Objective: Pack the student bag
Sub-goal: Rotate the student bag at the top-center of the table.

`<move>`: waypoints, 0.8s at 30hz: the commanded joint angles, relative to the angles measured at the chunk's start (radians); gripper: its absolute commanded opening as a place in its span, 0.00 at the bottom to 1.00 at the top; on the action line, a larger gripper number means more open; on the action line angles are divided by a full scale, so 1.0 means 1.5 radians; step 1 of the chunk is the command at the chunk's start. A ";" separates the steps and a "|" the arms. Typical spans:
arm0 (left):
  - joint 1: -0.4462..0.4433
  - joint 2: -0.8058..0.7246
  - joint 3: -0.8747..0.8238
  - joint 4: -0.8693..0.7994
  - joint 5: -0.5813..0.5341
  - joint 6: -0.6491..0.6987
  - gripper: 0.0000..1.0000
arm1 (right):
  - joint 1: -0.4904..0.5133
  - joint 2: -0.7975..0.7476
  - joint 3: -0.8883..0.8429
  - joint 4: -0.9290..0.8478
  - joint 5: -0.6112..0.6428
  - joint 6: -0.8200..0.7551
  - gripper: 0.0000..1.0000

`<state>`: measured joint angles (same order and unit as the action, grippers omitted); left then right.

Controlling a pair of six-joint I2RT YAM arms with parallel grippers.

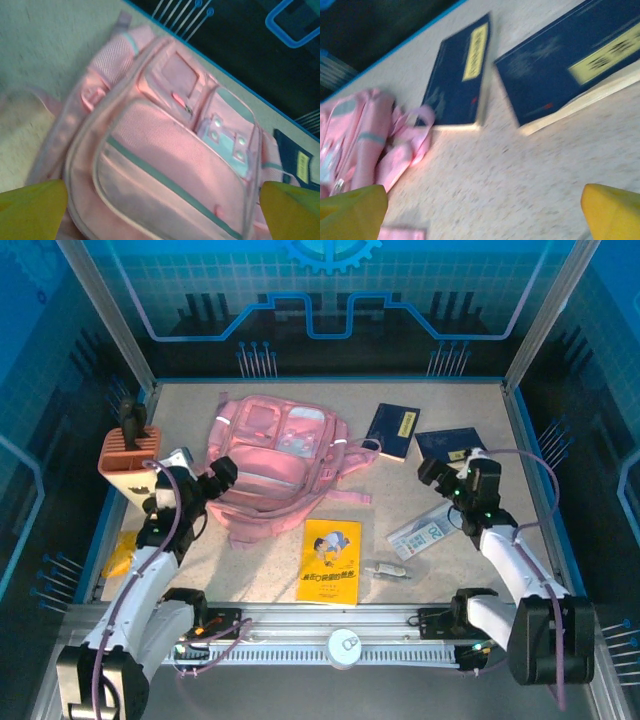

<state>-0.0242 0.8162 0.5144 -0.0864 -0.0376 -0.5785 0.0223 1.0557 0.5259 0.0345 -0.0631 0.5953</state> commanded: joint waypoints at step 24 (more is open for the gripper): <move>-0.507 0.044 -0.031 -0.050 -0.106 -0.336 0.99 | 0.335 0.256 0.187 -0.064 -0.094 0.091 1.00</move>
<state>-0.7647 0.8471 0.4843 -0.2798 -0.1425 -1.0660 0.5133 1.3788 0.7288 -0.1120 -0.1722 0.6884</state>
